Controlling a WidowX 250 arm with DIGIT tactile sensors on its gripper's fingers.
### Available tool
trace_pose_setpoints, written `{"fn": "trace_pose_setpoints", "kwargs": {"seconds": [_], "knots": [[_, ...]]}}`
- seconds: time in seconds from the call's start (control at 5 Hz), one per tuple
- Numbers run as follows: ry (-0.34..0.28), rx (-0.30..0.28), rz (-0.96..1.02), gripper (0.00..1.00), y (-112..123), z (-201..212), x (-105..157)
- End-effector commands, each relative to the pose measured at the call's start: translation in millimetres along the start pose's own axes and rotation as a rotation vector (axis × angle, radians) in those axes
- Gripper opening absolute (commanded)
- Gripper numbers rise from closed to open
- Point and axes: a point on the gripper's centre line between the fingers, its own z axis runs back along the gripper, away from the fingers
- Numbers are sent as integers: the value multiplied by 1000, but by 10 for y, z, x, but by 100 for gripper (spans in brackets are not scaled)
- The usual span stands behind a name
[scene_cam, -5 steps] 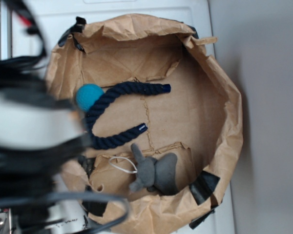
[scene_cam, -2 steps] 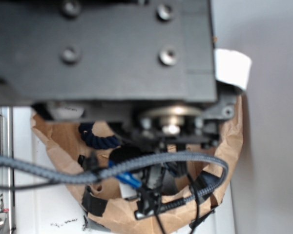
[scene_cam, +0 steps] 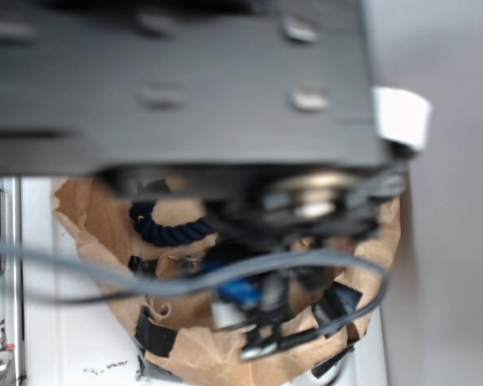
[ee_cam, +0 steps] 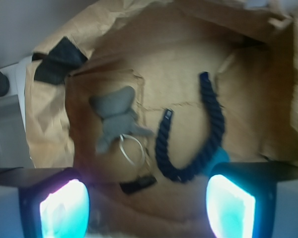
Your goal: Grab the gray animal.
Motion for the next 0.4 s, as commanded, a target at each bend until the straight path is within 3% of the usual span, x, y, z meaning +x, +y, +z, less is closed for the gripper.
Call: {"fn": "trace_pose_setpoints", "kwargs": {"seconds": [0.0, 0.2], "knots": [[-78, -100, -11, 100, 223, -85, 345], [-119, -61, -55, 100, 212, -411, 315]]}}
